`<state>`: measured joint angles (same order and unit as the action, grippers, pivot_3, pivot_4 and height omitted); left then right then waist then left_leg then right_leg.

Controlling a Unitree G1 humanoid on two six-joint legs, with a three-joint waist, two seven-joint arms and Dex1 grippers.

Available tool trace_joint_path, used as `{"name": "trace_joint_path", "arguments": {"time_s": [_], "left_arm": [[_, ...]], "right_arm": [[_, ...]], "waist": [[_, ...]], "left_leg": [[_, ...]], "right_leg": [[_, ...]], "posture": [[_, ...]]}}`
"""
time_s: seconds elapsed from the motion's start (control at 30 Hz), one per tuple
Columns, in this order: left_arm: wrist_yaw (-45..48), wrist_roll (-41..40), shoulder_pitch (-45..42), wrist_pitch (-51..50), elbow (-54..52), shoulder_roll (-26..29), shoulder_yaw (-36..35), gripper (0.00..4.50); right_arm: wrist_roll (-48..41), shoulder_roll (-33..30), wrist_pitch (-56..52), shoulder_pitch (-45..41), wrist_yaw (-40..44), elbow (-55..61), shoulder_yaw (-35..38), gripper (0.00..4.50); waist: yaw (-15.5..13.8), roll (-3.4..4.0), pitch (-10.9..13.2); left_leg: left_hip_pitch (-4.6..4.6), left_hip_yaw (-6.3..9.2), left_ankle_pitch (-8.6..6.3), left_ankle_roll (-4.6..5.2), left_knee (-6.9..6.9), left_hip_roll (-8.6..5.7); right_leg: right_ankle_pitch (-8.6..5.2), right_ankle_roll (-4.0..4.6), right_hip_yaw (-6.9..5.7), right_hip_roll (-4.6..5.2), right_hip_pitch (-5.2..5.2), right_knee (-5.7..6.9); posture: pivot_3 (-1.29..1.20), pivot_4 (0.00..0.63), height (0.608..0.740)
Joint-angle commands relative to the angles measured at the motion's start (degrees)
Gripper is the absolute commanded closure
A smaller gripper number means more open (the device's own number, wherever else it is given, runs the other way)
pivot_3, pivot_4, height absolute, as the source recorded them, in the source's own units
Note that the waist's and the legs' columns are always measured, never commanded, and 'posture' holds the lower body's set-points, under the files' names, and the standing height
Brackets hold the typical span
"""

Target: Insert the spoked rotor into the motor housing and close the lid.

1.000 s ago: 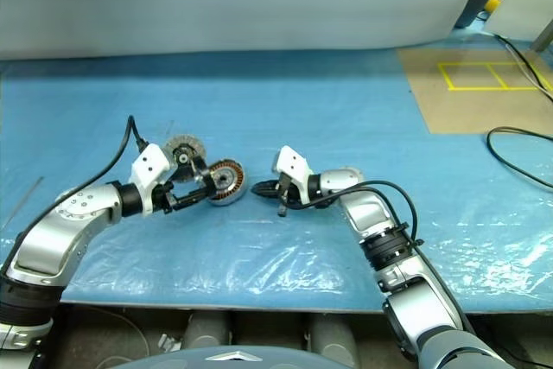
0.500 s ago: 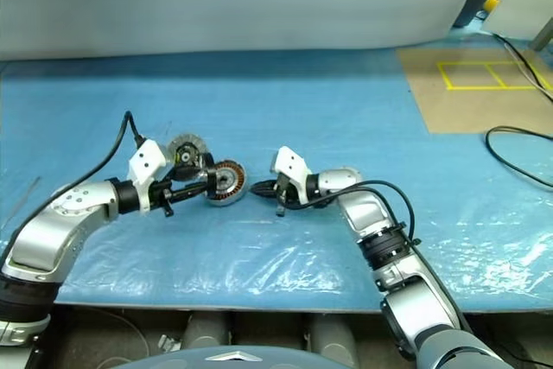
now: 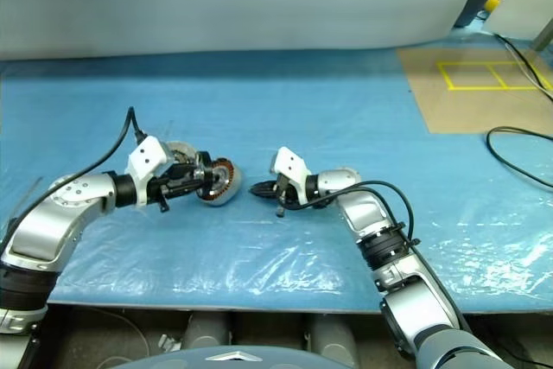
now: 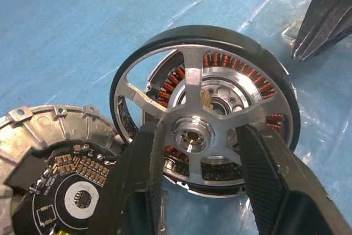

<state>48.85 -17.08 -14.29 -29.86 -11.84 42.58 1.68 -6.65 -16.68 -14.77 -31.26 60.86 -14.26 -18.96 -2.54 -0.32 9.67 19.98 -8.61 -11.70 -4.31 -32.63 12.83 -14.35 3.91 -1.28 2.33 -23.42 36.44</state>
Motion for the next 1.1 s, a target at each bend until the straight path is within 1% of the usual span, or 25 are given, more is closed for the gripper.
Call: {"name": "trace_joint_path", "arguments": {"time_s": [0.03, 0.13, 0.2, 0.27, 0.37, 0.43, 0.53, 0.67, 0.77, 0.87, 0.97, 1.1], "left_arm": [[1.4, 1.1, 0.4, -1.3, 0.2, 0.5, 2.6, 2.87], [2.1, 0.3, 0.4, -1.9, -0.1, 0.2, 2.5, 2.87], [2.8, 0.4, 0.2, -2.5, -0.3, 0.7, 2.9, 2.14], [3.5, 0.4, 0.2, -2.9, -0.3, 1.1, 3.2, 1.58], [3.5, 1.2, -0.3, -2.8, 0.2, 1.4, 3.4, 0.53], [3.0, 1.4, -1.3, -2.7, 0.7, 0.9, 3.2, 0.02], [3.1, 1.0, -1.8, -3.1, 0.6, 1.0, 2.6, 0.02], [2.0, -0.4, -1.8, -2.4, 0.4, 0.0, -0.1, 0.02], [1.7, -5.0, -0.7, -3.7, -1.9, -1.5, -4.3, 0.02], [0.9, -7.8, 1.4, -4.3, -4.0, -2.6, -7.2, 0.02], [0.0, -11.0, 4.8, -4.6, -6.6, -4.5, -9.9, 0.63], [-2.3, -12.7, 7.8, -3.7, -9.2, -7.8, -10.5, 1.96]], "right_arm": [[-0.1, 0.0, 0.4, -0.5, -0.2, 2.1, 0.1, 4.5], [-0.1, -0.1, 0.4, -0.5, -0.3, 2.1, 0.1, 4.5], [-0.1, 0.0, 0.6, -0.6, -0.3, 1.8, 0.1, 4.5], [-0.1, 0.1, 0.6, -0.6, -0.4, 1.8, 0.1, 4.5], [-0.1, 0.2, 0.6, -0.7, -0.6, 1.8, 0.1, 4.5], [-0.1, 0.3, 0.7, -0.7, -0.7, 1.6, 0.0, 4.5], [-0.1, 0.4, 0.7, -0.7, -0.9, 1.6, 0.0, 4.5], [-0.1, 0.4, 0.7, -0.5, -1.1, 1.6, 0.0, 4.5], [-0.1, 0.4, 0.8, -0.4, -1.3, 1.6, 0.1, 4.5], [-0.3, 0.6, 1.1, -0.3, -1.9, 1.6, 0.5, 4.5], [-0.8, 1.0, 1.7, -0.4, -2.6, 1.3, 1.3, 4.5], [-1.2, 1.6, 2.5, -1.2, -3.7, 0.7, 2.4, 4.5]], "waist": [[-0.1, 0.01, 0.0], [-0.1, 0.01, 0.0], [-0.1, 0.02, 0.0], [0.0, 0.02, 0.0], [0.1, 0.02, 0.0], [0.2, 0.04, 0.0], [0.1, 0.03, 0.0], [0.1, 0.03, 0.0], [0.1, 0.03, 0.0], [0.2, 0.03, 0.0], [0.2, 0.03, 0.0], [0.1, 0.02, 0.0]], "left_leg": [[0.0, 0.0, 0.0, 0.0, 0.0, 0.0], [-0.01, 0.0, 0.0, 0.0, -0.01, -0.02], [-0.01, 0.0, 0.0, 0.0, 0.0, -0.02], [0.0, 0.0, 0.0, 0.0, 0.0, -0.01], [0.0, 0.0, 0.0, 0.0, 0.04, 0.01], [-0.03, -0.01, 0.0, 0.0, 0.09, 0.0], [0.05, 0.0, 0.0, 0.0, 0.1, 0.0], [0.08, 0.0, 0.0, 0.0, 0.17, -0.01], [0.1, 0.0, 0.01, -0.01, 0.23, -0.01], [0.1, 0.0, 0.01, -0.01, 0.28, -0.02], [0.09, 0.0, 0.0, -0.01, 0.38, -0.02], [0.11, 0.0, 0.0, -0.01, 0.42, -0.02]], "right_leg": [[0.0, 0.0, 0.0, 0.0, 0.01, 0.0], [0.0, 0.0, 0.01, 0.02, 0.03, 0.0], [0.0, 0.0, 0.0, 0.02, 0.03, -0.01], [0.0, 0.0, 0.01, 0.01, 0.03, -0.02], [0.0, 0.0, 0.0, -0.01, 0.0, -0.03], [0.0, 0.0, 0.0, -0.01, 0.0, -0.04], [0.0, 0.0, -0.01, -0.02, -0.06, -0.08], [0.01, -0.01, -0.02, -0.02, -0.06, -0.19], [0.02, -0.02, -0.03, -0.02, -0.06, -0.25], [0.02, -0.03, -0.04, -0.03, -0.06, -0.33], [0.05, -0.07, -0.06, -0.04, -0.02, -0.47], [0.09, -0.13, -0.08, -0.04, 0.0, -0.68]], "posture": [[0.0, 0.15, 0.74], [0.0, 0.15, 0.74], [0.0, 0.15, 0.74], [0.0, 0.15, 0.74], [0.0, 0.15, 0.74], [0.0, 0.15, 0.74], [0.0, 0.15, 0.74], [0.0, 0.15, 0.74], [0.0, 0.15, 0.74], [0.0, 0.15, 0.74], [0.0, 0.15, 0.74], [0.0, 0.15, 0.74]]}}
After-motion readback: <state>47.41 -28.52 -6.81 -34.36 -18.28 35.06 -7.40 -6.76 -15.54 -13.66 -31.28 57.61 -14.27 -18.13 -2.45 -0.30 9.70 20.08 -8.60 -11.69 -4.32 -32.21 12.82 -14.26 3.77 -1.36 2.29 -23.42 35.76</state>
